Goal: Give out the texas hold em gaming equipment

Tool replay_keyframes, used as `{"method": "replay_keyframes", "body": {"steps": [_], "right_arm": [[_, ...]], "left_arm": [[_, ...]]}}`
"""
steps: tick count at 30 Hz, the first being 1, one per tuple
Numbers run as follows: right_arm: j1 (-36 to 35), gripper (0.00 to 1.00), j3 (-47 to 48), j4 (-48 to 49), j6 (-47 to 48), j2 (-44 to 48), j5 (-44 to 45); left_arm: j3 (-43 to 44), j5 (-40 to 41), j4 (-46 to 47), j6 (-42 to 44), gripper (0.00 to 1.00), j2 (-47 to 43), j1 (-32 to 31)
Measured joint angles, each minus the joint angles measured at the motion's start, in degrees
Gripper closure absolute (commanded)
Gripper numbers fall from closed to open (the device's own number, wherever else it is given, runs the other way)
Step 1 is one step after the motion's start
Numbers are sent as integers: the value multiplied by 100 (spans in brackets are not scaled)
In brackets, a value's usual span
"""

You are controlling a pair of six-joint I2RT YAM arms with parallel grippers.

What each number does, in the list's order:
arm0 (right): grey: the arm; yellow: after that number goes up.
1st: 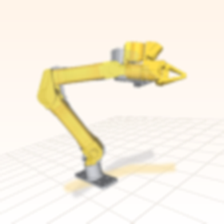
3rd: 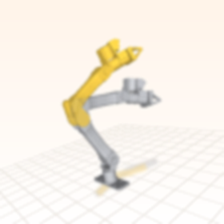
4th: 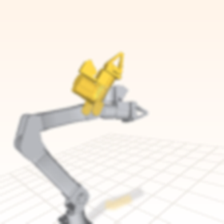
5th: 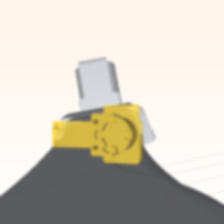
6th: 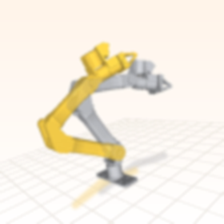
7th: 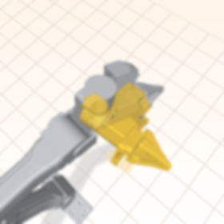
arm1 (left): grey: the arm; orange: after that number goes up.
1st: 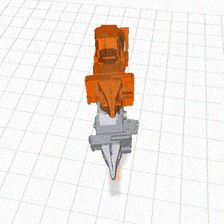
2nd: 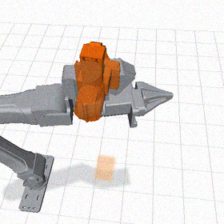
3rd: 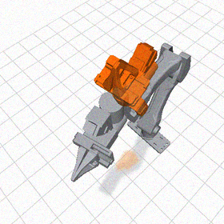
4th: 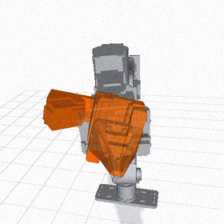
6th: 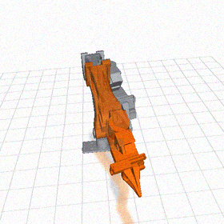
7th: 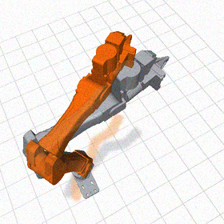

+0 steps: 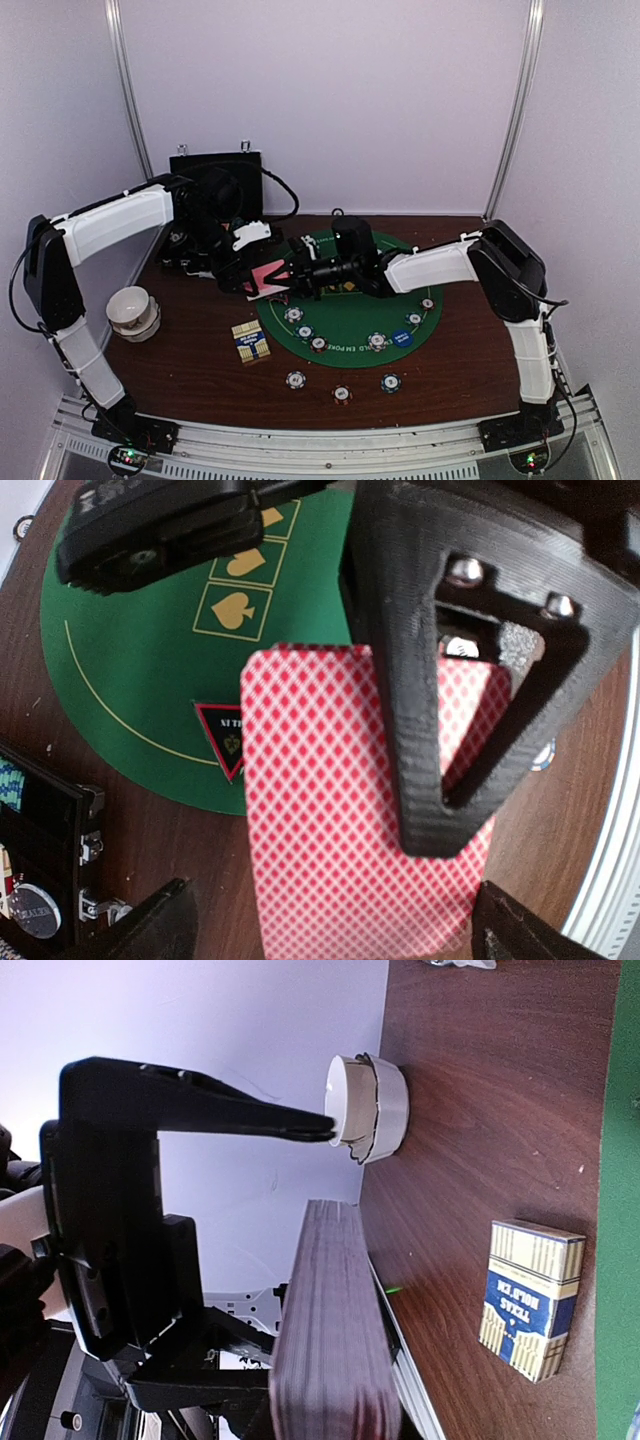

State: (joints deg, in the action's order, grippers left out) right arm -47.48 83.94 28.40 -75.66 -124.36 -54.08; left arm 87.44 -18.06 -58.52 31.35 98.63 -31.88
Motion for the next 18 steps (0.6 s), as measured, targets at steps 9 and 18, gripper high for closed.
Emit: {"method": "replay_keyframes", "body": {"steps": [9, 18], "right_arm": [[192, 100, -107, -127, 101, 31, 2], [221, 100, -42, -466, 330, 44, 26]], "left_arm": [[7, 264, 17, -118, 2, -474, 28], [28, -50, 79, -411, 2, -706, 382]]}}
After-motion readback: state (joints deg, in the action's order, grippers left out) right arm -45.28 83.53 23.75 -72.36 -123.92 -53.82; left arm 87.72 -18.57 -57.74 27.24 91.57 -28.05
